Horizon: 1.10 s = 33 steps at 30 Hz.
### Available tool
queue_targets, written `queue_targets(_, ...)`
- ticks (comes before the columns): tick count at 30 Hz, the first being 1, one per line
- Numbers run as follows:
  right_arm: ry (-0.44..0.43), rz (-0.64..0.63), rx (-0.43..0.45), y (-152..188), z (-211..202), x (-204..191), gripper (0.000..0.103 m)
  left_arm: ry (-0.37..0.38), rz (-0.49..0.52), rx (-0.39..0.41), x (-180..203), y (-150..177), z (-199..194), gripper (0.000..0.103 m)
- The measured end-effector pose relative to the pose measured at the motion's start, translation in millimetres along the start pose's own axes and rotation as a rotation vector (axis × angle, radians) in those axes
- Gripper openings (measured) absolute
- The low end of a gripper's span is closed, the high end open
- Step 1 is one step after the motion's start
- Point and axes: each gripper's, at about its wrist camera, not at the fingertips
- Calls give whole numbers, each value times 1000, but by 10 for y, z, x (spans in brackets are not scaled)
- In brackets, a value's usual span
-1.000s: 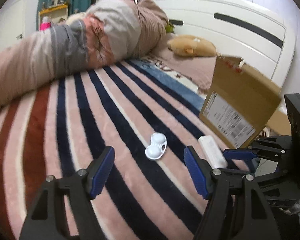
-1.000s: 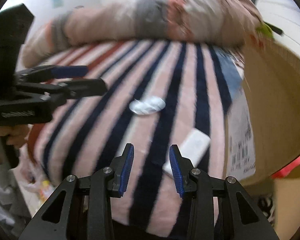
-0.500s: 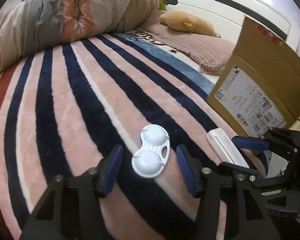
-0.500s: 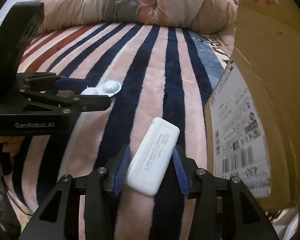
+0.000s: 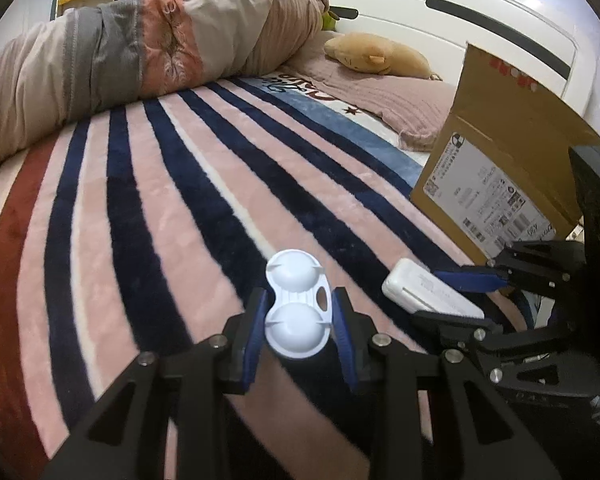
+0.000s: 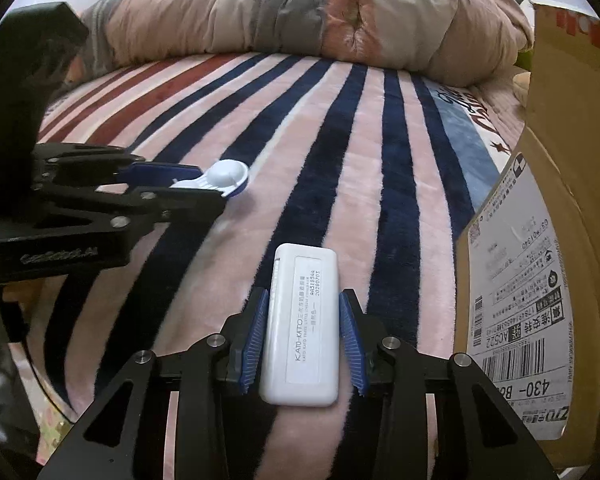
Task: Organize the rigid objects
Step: 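Grasp the white lens case with the left gripper while the right grasps the power bank, then place the lens case and white power bank into the box and release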
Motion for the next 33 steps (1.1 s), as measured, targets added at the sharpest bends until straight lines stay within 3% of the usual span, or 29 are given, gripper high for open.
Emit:
queue_targets(6, -42, -17, 20, 4, -65, -11, 32, -8, -11, 3, -3, 22, -52, 30)
queue_targets(10, -56, -47, 64, -29, -233, -78, 32, -35, -5, 33, 52, -9, -288, 30)
queue_targets(21, -108, -77, 336, -116, -1429, -49, 32, -104, 70, 198, 740, -248, -1471, 30)
queue_targets(27, -94, 3, 466, 0, -2061, 448, 32, -64, 142, 248, 1331, -563, -1691, 30)
queue_targets(33, -27, 111, 487, 231, -2262, 1210, 32, -16, 214, 217, 1957, -925, -1387, 30)
Point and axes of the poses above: each gripper's, at about its wrist camera, not at the fingertips, and z roughly the way its jaws point, x to its right, y to its underside
